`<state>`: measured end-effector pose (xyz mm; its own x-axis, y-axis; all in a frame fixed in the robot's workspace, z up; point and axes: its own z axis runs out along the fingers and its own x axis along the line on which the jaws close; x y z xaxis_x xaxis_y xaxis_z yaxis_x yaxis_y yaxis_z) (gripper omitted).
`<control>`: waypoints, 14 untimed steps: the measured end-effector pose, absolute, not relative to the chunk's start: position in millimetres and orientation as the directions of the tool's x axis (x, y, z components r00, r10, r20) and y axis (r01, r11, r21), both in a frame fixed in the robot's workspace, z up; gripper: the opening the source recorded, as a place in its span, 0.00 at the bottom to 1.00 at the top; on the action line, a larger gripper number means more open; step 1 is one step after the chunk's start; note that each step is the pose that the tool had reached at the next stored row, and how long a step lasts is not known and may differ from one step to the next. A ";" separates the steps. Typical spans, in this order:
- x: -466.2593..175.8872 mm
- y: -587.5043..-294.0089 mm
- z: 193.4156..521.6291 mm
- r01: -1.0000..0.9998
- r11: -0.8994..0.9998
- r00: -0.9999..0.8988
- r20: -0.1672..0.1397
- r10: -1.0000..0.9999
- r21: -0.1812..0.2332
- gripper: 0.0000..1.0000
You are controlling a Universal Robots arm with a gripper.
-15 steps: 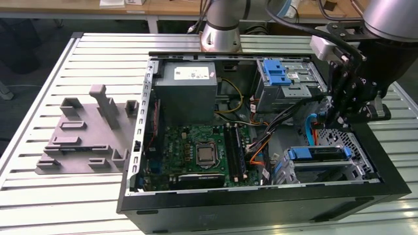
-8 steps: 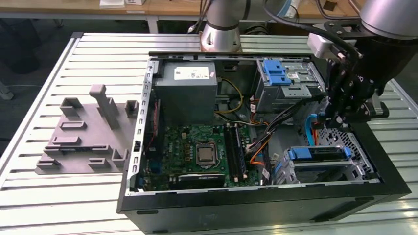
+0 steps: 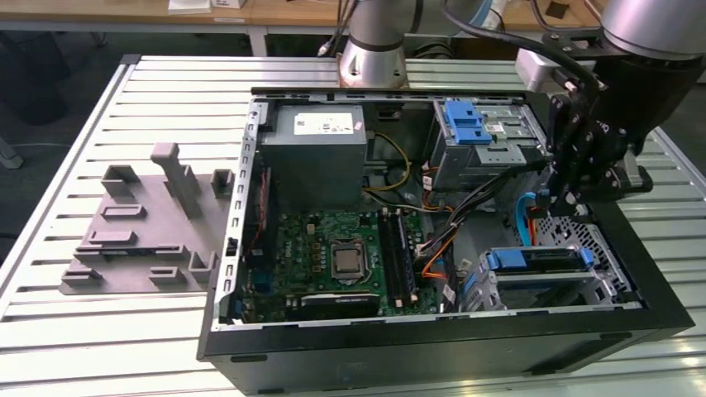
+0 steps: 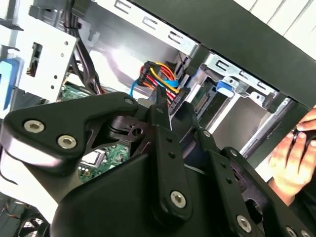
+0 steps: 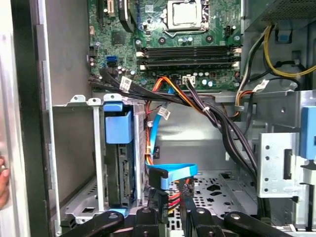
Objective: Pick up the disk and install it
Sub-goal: 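Insert the first disk wire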
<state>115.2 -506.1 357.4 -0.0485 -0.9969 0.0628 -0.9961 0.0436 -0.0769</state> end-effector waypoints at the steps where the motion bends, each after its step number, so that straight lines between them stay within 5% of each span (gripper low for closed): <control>1: 115.3 -506.1 357.0 -0.996 0.044 -0.049 0.070 -0.996 -0.077 0.31; 8: 115.2 -505.8 354.5 -0.996 0.048 -0.056 0.092 -0.994 -0.079 0.31; 14: 115.4 -505.8 353.9 -0.996 0.052 -0.059 0.096 -0.994 -0.079 0.16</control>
